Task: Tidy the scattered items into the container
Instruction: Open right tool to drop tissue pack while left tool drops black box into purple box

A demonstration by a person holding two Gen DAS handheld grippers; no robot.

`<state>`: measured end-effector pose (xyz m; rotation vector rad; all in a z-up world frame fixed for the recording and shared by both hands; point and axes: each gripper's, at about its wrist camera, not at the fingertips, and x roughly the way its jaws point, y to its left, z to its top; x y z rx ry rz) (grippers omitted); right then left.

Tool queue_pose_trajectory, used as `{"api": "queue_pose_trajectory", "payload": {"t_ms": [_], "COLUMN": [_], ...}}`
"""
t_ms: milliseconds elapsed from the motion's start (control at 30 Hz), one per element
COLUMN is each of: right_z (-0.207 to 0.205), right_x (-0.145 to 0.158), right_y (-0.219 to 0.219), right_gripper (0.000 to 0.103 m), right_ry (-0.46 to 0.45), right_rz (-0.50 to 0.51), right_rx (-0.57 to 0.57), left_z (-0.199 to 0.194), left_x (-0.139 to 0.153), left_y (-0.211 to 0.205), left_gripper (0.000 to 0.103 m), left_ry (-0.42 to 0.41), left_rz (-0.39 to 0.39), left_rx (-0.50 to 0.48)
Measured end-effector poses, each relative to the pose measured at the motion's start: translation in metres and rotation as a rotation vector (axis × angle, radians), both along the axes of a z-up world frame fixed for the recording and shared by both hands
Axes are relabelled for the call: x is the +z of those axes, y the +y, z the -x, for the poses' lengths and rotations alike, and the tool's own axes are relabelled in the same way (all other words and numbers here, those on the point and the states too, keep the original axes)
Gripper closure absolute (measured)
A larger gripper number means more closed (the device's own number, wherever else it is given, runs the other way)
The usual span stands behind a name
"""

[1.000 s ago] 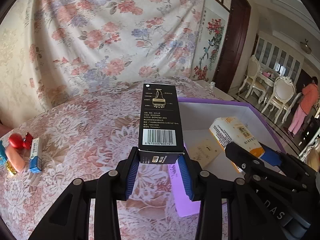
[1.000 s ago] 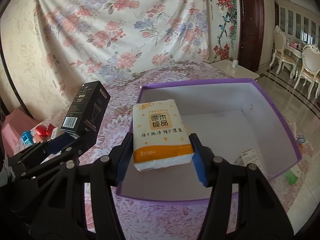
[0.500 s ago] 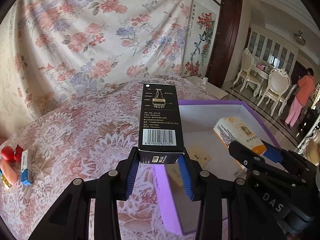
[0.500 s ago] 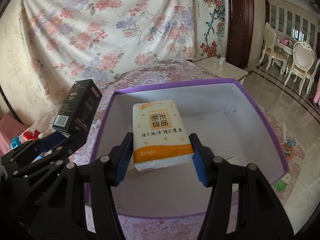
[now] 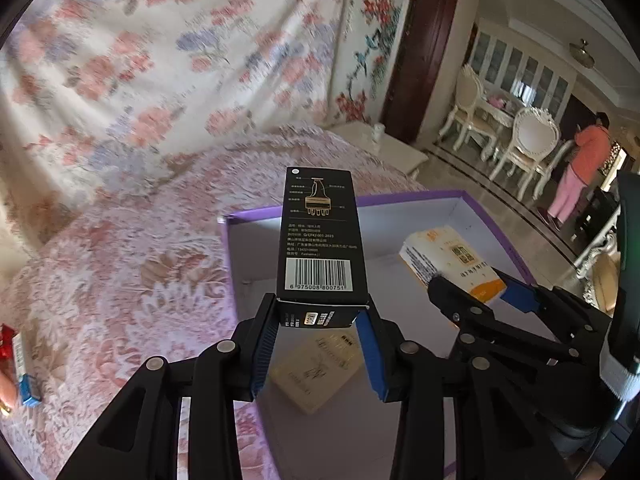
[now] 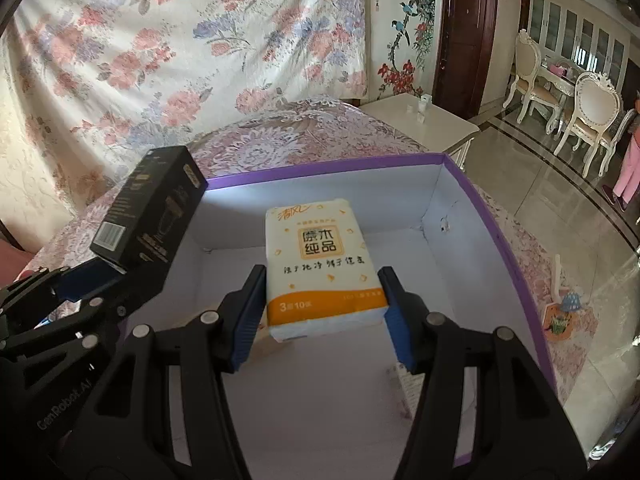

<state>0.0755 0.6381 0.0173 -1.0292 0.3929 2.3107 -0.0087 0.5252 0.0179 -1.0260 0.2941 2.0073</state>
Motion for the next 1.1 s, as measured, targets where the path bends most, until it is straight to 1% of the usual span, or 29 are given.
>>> {"api": "queue_pose_trajectory", "payload": {"t_ms": [100, 367, 400, 533, 600, 1000, 1100], "right_z": [0.006, 0.015, 0.015, 0.016, 0.016, 0.020, 0.021], "right_x": [-0.004, -0.022, -0.022, -0.023, -0.024, -0.026, -0.026], "right_y": [0.009, 0.026, 0.026, 0.025, 0.025, 0.023, 0.023], "right_gripper": [0.044, 0.044, 0.044, 0.044, 0.044, 0.044, 0.044], "right_ry": [-0.021, -0.059, -0.059, -0.062, -0.063, -0.087, -0.090], "right_rz": [0.009, 0.051, 0.051, 0.048, 0.046, 0.022, 0.013], "right_rx": [-0.004, -0.030, -0.033, -0.041, -0.045, -0.055, -0.058], "left_z": [0.010, 0.018, 0.020, 0.022, 0.024, 0.026, 0.031], "left_x": [-0.008, -0.030, -0.031, -0.033, -0.035, -0.038, -0.041], "left_y": [0.012, 0.028, 0.029, 0.031, 0.030, 0.026, 0.029], "left_gripper": [0.063, 0.063, 0.063, 0.063, 0.063, 0.060, 0.058], "left_ry": [-0.048, -0.080, -0.093, -0.088, -0.104, -0.132, -0.132], "left_rz": [0.017, 0.066, 0.065, 0.093, 0.094, 0.088, 0.084], "left_rx": [-0.008, -0.002, -0.001, 0.014, 0.020, 0.048, 0.051]}}
